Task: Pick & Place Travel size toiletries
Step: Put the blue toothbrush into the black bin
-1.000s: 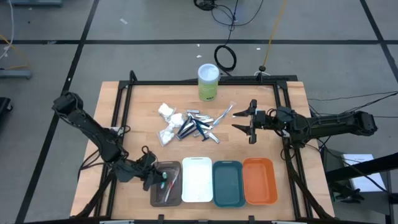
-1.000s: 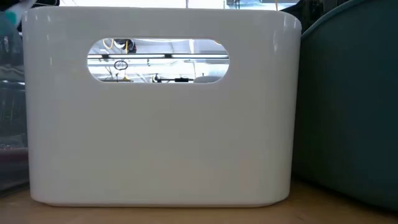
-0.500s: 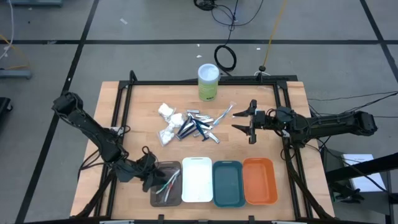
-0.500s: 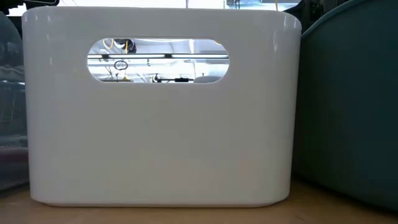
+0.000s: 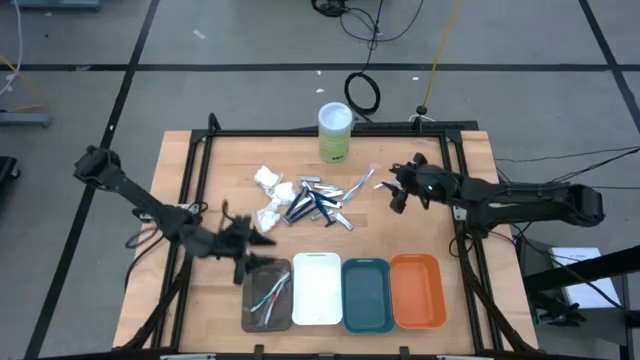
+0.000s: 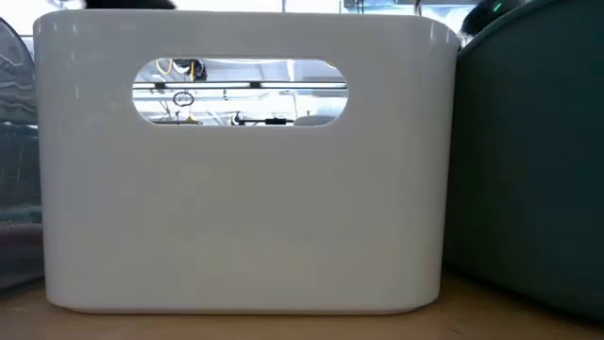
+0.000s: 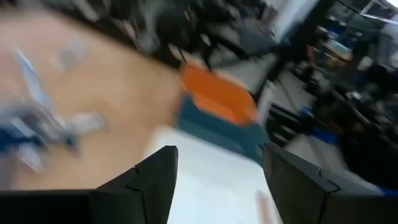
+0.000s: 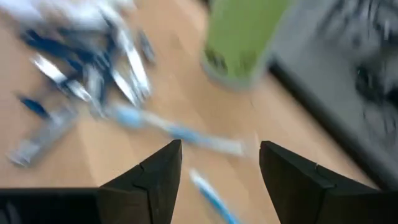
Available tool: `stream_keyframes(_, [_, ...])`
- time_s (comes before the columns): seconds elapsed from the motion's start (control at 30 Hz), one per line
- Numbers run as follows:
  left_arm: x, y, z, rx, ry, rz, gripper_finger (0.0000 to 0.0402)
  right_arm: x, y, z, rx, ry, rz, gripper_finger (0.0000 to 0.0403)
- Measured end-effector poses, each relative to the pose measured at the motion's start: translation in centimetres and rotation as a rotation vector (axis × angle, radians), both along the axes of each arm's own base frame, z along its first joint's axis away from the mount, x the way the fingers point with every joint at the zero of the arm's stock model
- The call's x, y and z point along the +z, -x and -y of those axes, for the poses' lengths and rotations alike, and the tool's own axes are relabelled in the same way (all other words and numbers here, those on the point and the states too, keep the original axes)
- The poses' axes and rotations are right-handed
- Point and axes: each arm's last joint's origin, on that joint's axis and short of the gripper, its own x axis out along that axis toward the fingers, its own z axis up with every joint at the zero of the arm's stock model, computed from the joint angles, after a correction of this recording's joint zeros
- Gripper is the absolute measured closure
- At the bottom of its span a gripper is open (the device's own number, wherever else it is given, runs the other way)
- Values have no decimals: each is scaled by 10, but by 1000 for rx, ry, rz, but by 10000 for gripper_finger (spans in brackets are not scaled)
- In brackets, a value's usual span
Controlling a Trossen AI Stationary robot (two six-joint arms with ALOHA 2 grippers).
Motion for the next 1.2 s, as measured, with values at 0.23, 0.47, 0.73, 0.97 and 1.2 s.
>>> stream_keyframes(0.23, [22, 7, -35, 251, -247, 91, 169, -26, 13, 36, -145, -209, -222, 200])
stream_keyframes(0.47, [19, 3, -49, 317, -353, 39, 169, -48, 22, 55, -190, -327, -341, 200])
stream_keyframes(0.73, [11, -2, -60, 364, -384, -37, 169, -54, 32, 53, -178, -539, -354, 200])
stream_keyframes(0.97, [8, -1, -62, 373, -364, -59, 169, -50, 27, 39, 40, -716, -245, 200])
stream_keyframes(1.2, [7, -1, -62, 372, -367, -69, 169, -49, 23, 39, 67, -391, -398, 200])
